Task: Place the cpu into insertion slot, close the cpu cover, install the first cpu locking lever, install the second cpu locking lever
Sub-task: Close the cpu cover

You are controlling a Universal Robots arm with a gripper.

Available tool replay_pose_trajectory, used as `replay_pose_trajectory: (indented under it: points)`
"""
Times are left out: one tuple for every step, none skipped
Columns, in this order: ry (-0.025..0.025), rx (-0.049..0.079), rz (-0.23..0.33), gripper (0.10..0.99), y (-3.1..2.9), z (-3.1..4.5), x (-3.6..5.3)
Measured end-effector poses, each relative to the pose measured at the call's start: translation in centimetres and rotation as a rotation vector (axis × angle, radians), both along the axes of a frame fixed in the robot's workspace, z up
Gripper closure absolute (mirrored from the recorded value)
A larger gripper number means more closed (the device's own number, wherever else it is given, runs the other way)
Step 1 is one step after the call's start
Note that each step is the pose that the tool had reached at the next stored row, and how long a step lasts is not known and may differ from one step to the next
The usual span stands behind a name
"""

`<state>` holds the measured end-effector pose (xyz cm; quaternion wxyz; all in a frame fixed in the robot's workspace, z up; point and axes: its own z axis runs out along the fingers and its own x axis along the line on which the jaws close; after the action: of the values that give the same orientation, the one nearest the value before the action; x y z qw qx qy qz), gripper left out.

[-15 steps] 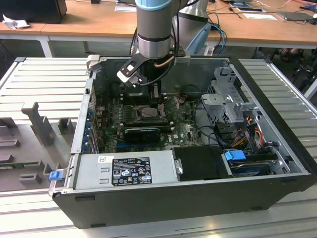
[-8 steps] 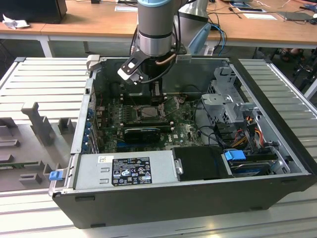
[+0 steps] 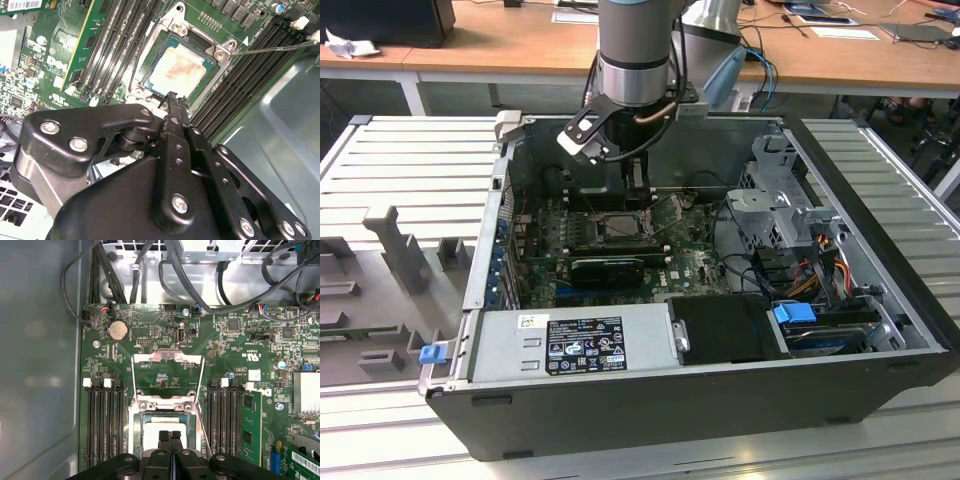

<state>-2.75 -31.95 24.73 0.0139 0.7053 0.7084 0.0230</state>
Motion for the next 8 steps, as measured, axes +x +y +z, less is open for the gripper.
replay_pose_trajectory:
  points:
    - [0.0002,0.0,0.0,0.98,0.0,0.01,0.08]
    - [0.0002,0.0,0.0,0.98,-0.01,0.02,0.25]
    - [0.0002,0.0,0.0,0.98,0.0,0.03,0.34]
    - [0.0001,0.0,0.0,0.98,0.0,0.05,0.4]
    - [0.0002,0.0,0.0,0.98,0.0,0.08,0.41]
    - [0.0003,0.0,0.0,0.98,0.0,0.17,0.42]
    - [0.0002,0.0,0.0,0.98,0.0,0.3,0.42]
    - [0.0002,0.0,0.0,0.98,0.0,0.45,0.43]
